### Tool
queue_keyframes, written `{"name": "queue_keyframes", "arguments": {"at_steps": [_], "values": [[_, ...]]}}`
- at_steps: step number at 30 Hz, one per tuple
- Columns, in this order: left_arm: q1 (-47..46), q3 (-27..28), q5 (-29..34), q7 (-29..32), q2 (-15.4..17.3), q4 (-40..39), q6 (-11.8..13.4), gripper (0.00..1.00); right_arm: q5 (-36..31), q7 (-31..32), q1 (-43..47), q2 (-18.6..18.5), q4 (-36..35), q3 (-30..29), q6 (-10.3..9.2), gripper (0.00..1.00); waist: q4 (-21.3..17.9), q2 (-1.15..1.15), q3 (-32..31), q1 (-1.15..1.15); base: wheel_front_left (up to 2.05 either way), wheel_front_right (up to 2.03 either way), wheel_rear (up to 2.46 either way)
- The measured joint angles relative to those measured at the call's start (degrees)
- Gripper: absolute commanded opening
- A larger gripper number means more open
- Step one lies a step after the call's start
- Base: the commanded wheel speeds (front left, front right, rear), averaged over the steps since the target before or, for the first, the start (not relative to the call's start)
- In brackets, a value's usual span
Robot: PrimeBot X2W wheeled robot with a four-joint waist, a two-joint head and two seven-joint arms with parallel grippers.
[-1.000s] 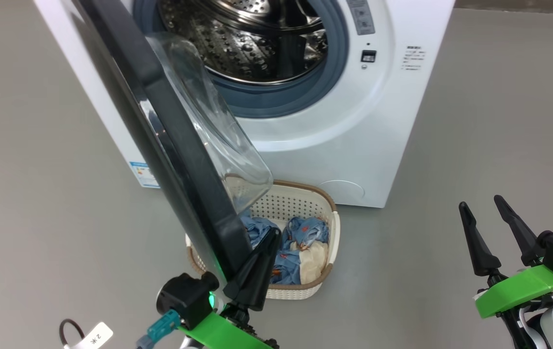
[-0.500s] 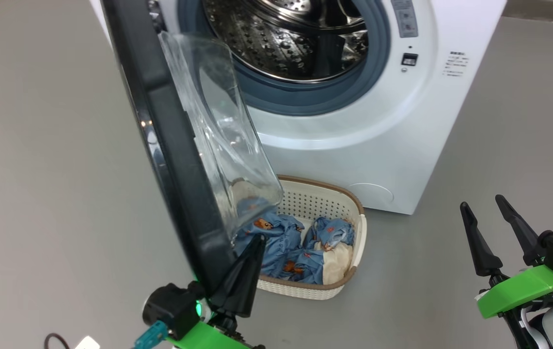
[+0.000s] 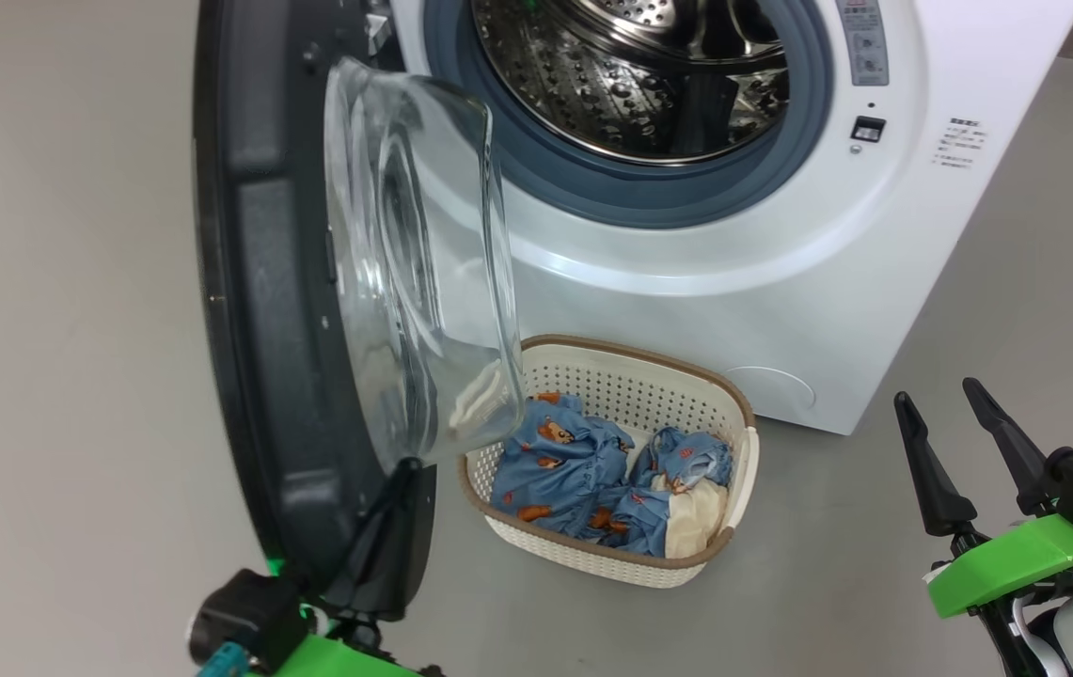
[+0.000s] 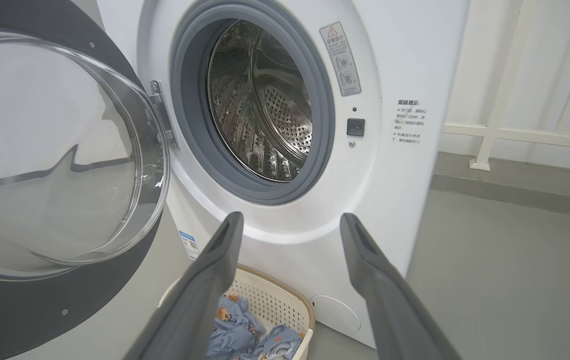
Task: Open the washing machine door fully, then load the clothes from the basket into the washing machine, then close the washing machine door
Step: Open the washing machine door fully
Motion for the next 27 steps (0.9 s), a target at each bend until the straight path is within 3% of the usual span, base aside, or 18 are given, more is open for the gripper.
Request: {"name": "queue_keyframes", "arguments": {"at_steps": [27], "values": [[0.23,9.51,-2.09,0.4,4.86,-1.53,5.64,0.0,-0.08,-0.07,-0.13,-1.53,-0.18,0.96,0.0,1.0,3.84,0.0,2.61,0.0,0.0,0.0,0.0]]}}
